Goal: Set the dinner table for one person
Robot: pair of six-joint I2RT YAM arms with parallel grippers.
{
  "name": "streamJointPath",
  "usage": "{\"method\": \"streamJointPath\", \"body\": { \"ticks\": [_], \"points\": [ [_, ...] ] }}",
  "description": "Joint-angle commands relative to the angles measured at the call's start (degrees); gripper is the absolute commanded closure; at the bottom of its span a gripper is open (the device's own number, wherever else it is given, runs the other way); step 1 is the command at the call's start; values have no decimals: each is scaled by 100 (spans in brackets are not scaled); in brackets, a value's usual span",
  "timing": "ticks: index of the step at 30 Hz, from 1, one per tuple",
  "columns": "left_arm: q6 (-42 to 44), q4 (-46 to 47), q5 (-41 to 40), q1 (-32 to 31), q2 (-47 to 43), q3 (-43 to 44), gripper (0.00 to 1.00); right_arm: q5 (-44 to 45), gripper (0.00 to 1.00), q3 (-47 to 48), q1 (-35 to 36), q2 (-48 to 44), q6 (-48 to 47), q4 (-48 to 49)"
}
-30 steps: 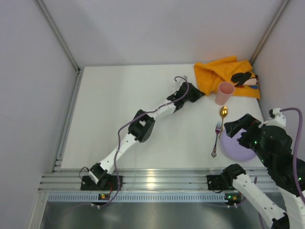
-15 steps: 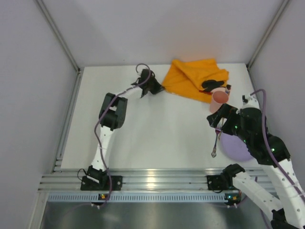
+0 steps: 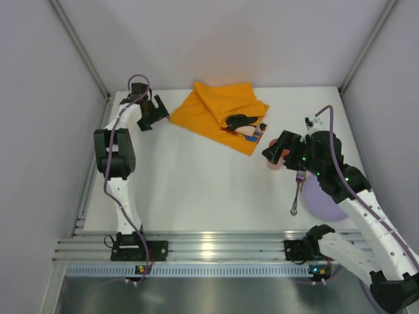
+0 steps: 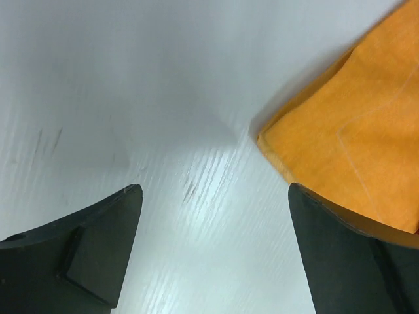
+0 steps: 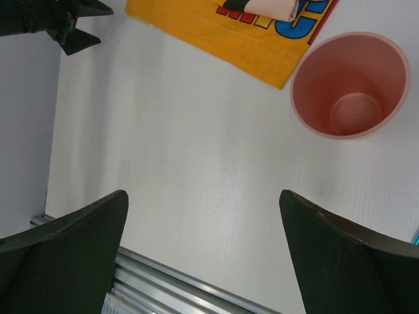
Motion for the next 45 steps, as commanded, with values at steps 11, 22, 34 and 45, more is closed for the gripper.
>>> {"method": "streamJointPath", "body": {
  "ticks": [11,22,34,45],
  "points": [
    [-1653,551,1080,-2889,-143,-338,5,-287,0,-91,-41,-105,-263,524],
    [-1840,-537,176,-3927,1694,1956,10,284,0,-3,-68,-843,-501,-373],
    [-499,-2276,-1307,-4208,2468,2809,40,654,0,67,-77,-1152,-615,-698],
    [444,-3043,-2180,-4323,2565,1924,82,417,0,-161,-85,-1020,-484,-400]
  ]
}}
